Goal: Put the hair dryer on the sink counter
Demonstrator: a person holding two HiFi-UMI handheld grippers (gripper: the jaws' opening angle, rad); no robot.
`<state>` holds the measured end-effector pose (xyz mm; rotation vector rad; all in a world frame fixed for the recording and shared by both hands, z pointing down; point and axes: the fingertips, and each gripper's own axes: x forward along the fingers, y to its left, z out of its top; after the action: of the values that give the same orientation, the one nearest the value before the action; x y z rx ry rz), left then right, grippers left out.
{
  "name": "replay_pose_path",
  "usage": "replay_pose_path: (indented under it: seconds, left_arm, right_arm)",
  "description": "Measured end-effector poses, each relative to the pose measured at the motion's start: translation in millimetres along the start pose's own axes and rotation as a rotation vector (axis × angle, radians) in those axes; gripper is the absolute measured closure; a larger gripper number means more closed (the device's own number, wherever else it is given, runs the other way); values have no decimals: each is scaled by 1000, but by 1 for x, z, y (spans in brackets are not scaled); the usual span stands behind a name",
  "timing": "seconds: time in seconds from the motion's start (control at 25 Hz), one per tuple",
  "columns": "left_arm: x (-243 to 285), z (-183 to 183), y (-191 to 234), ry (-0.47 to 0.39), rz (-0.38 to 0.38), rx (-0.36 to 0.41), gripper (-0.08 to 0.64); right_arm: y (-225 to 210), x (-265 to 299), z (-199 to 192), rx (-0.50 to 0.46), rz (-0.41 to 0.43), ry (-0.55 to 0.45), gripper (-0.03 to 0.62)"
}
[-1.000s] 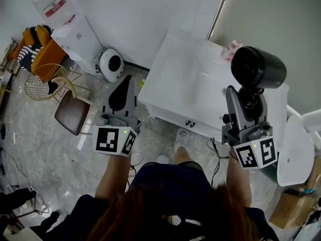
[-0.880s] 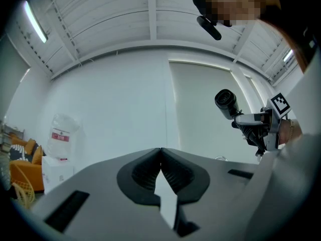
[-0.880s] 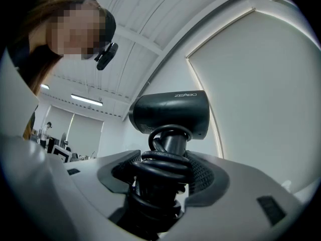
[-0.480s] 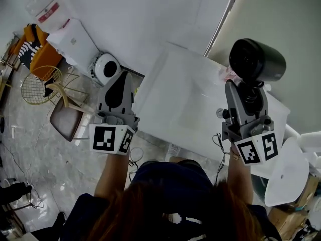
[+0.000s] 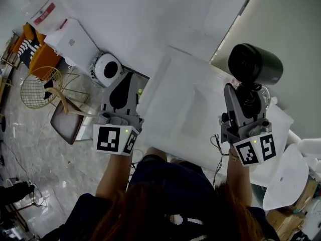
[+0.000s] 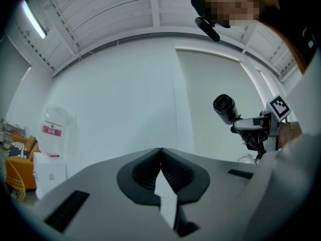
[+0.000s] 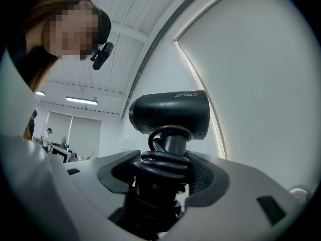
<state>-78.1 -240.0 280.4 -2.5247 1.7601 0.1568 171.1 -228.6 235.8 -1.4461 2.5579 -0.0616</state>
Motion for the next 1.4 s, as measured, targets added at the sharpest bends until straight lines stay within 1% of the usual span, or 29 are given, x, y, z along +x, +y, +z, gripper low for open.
replay_pose_path:
  seconds: [0.16,0.32,0.48,0.64,0.8,1.04,1.2,1.4]
  left_arm:
    - [31,-6,17,21,-46,-10,541]
    - [61,-13,36,32,-67,-19,541]
    - [87,-28,52,51,-78,-28,541]
    - [103,-47,59,85,-78,-41,541]
    - [119,-73,76,125,-70,-56,541]
    - [133,-104,99,178,-60,-78,541]
    - [136,-116,104,203,-57,-86,541]
    - [142,-128,93,217,-71,-96,541]
  right_arm:
    - [-4,28,-11,0,-40,26,301]
    - [-12,56,-32,8,-69,69,301]
    - [-20,80,-63,13,-76,138,301]
    - [-31,95,-102,42,-79,220,301]
    - [-40,122,-155,91,-79,324,301]
    - [-46,153,-245,223,-117,494,301]
    - [-55,158,-306,300,-169,607,301]
    - [-70,153,-375,411,-249,745,301]
